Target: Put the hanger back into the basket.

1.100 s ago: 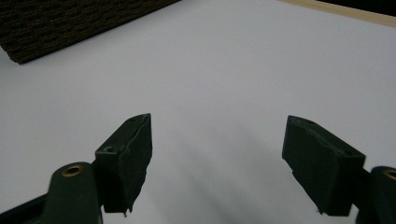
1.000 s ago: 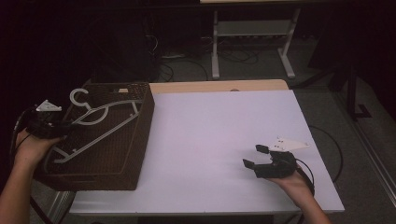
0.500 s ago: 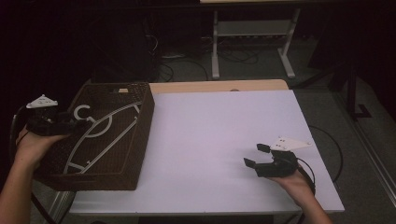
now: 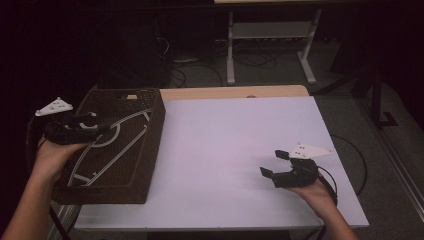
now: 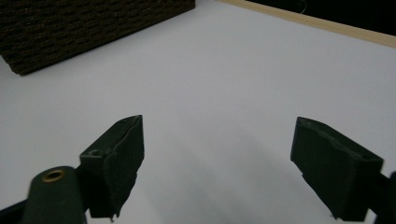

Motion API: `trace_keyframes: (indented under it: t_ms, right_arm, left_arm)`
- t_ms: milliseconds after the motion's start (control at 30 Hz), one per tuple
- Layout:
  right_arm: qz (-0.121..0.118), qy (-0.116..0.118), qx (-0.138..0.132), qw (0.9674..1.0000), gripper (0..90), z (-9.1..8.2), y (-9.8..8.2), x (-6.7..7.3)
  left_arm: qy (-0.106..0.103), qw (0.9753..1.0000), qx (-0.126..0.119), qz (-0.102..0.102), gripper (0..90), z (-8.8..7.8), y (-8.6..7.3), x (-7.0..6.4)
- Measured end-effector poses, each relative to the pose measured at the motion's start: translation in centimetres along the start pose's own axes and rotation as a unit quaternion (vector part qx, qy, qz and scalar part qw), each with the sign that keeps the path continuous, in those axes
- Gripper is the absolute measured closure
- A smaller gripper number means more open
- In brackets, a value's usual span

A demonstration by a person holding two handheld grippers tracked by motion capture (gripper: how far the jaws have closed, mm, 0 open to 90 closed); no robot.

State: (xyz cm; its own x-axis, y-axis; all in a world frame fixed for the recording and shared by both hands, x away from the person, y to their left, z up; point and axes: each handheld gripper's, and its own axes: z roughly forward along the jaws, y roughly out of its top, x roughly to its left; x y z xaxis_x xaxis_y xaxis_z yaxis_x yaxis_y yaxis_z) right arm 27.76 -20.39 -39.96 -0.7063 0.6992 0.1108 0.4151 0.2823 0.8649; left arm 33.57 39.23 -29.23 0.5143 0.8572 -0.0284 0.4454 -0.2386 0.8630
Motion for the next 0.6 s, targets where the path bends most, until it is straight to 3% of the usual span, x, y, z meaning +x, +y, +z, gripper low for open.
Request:
trace_keyframes:
  t_ms: [600]
  right_arm:
    - [-0.001, -0.001, -0.030, 0.9995, 12.8, 0.0, 1.4, -0.6]
  left_arm:
    - [-0.057, 0.9975, -0.041, 0.005, 12.6, 0.6, 0.2, -4.2]
